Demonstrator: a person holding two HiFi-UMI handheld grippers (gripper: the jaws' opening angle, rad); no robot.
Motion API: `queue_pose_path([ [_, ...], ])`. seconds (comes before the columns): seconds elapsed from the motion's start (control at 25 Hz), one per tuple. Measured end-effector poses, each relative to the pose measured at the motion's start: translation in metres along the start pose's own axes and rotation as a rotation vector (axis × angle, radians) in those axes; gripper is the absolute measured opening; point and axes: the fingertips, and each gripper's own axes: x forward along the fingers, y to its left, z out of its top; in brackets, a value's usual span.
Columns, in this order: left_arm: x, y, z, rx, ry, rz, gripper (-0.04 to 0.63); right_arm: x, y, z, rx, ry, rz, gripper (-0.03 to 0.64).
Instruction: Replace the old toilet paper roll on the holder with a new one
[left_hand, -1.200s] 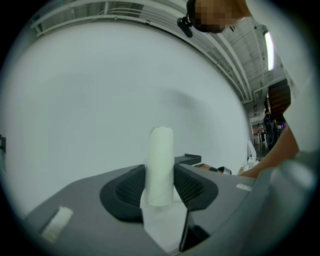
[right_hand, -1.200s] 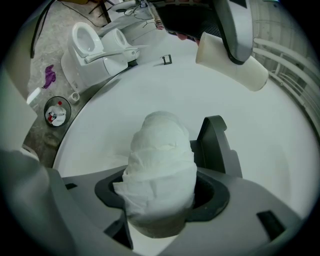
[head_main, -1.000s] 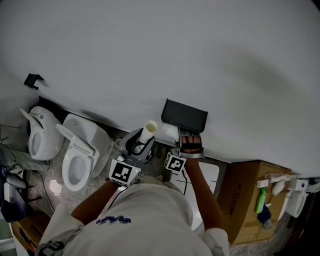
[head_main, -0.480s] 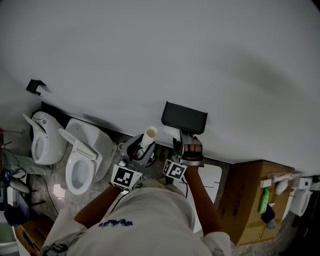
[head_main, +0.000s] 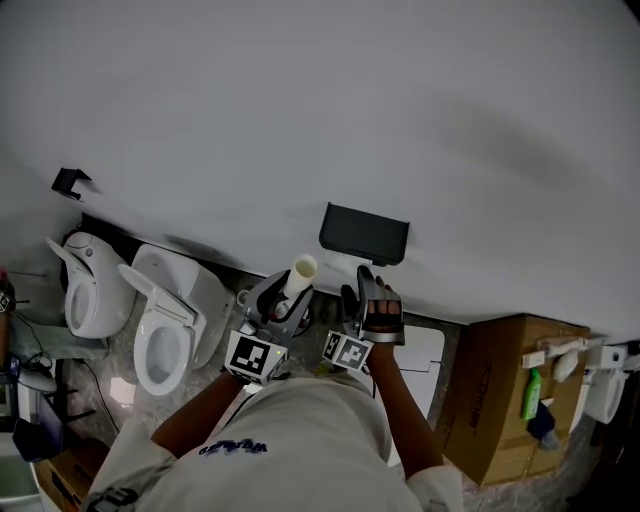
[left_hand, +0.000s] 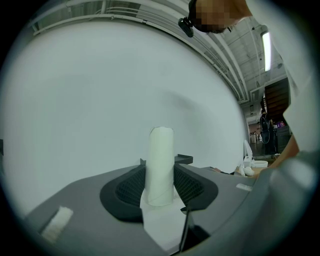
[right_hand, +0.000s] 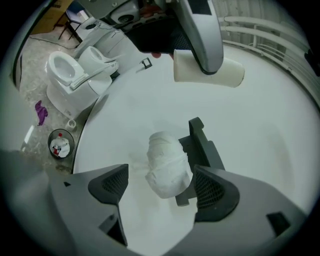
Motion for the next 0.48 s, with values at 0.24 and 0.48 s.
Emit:
queue_pose_path([
  [0.24, -0.005, 0.006, -0.001, -0.014, 0.000, 0.013, 0.179, -0.032, -0.026, -0.008, 0.213, 0.011, -0.045, 0.347],
  [0.48, -0.009, 0.001, 0.013, -0.031, -0.014, 0.019, 0.179, -0.067, -0.061, -0.029, 0.493, 0.031, -0.066, 0.311],
])
